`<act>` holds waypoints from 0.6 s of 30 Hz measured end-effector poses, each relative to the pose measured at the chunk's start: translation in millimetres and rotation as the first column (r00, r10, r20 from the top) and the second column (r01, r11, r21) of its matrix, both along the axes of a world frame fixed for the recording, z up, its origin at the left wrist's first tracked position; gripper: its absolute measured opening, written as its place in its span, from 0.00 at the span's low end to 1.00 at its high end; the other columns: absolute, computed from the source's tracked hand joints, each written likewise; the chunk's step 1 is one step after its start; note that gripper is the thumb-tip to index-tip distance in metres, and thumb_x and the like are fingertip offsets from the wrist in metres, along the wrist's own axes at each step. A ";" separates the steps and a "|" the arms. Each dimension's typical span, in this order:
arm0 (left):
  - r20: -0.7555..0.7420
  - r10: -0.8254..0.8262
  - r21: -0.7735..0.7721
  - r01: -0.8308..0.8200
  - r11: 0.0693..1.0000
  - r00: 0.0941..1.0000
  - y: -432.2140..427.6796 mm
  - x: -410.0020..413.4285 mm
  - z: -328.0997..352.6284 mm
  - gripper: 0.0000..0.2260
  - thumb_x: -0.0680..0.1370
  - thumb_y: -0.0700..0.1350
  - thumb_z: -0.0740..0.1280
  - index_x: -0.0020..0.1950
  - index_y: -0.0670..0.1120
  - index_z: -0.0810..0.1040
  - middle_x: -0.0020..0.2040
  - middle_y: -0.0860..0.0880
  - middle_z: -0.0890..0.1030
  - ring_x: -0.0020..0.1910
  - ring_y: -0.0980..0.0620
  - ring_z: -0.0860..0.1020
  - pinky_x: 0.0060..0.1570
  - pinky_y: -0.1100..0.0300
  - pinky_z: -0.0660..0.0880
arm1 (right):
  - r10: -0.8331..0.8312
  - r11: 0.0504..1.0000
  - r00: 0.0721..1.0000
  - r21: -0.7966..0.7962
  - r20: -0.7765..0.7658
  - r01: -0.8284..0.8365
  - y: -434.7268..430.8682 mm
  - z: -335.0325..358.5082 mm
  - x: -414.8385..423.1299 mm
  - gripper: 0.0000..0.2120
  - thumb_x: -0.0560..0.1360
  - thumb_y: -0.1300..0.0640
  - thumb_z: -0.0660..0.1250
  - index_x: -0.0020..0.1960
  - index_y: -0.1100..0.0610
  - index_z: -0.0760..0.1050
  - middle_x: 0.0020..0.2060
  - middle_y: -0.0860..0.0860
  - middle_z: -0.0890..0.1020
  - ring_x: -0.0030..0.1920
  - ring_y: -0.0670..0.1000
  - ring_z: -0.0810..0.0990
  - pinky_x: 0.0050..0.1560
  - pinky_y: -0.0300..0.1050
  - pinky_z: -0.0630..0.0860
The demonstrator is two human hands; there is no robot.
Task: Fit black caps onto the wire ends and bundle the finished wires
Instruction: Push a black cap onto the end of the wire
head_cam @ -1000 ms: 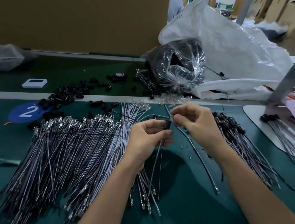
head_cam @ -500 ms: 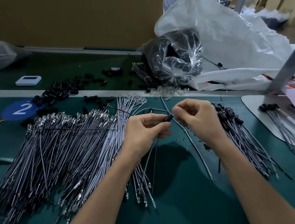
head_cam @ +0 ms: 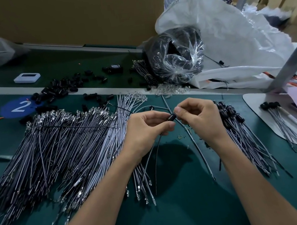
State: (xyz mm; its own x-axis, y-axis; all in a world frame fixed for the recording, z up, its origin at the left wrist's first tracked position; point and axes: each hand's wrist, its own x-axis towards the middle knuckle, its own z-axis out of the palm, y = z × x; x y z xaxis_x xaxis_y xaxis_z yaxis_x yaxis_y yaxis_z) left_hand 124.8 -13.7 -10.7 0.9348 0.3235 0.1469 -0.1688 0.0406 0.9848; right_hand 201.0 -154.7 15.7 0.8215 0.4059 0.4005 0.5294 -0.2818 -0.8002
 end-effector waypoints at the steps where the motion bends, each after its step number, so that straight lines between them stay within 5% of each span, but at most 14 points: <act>1: 0.000 0.003 0.003 -0.003 1.000 1.000 -0.1 0.3 0.0 0.10 0.69 0.33 0.76 0.49 0.41 0.84 0.39 0.45 0.86 0.38 0.51 0.85 0.39 0.63 0.80 | 0.006 1.000 1.000 -0.001 -0.011 -0.006 0.0 0.0 -0.4 0.07 0.74 0.63 0.72 0.37 0.56 0.81 0.28 0.49 0.81 0.29 0.44 0.78 0.35 0.39 0.76; 9: 0.051 0.033 0.075 -0.037 0.996 0.998 0.4 1.5 -2.1 0.12 0.71 0.32 0.74 0.50 0.46 0.84 0.40 0.50 0.85 0.37 0.54 0.84 0.41 0.62 0.81 | 0.104 0.991 0.974 0.106 -0.202 -0.084 -1.5 2.1 -0.3 0.04 0.74 0.66 0.71 0.42 0.59 0.79 0.30 0.51 0.82 0.28 0.46 0.77 0.33 0.35 0.73; 18: 0.095 0.031 0.215 -0.051 0.975 0.995 0.4 1.8 -5.6 0.11 0.72 0.32 0.73 0.54 0.39 0.83 0.41 0.45 0.85 0.37 0.52 0.85 0.41 0.63 0.81 | 0.151 0.985 0.956 0.118 -0.250 -0.124 -2.6 -1.8 2.0 0.04 0.74 0.66 0.70 0.40 0.62 0.78 0.28 0.51 0.81 0.29 0.46 0.77 0.32 0.35 0.74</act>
State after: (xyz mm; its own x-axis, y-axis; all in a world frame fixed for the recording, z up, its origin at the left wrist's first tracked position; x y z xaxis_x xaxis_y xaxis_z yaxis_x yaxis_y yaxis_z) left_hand 126.6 -13.4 -16.3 0.9009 0.3127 0.3011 -0.2546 -0.1811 0.9499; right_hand 203.0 -157.3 13.9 0.8411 0.4907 0.2274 0.3299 -0.1323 -0.9347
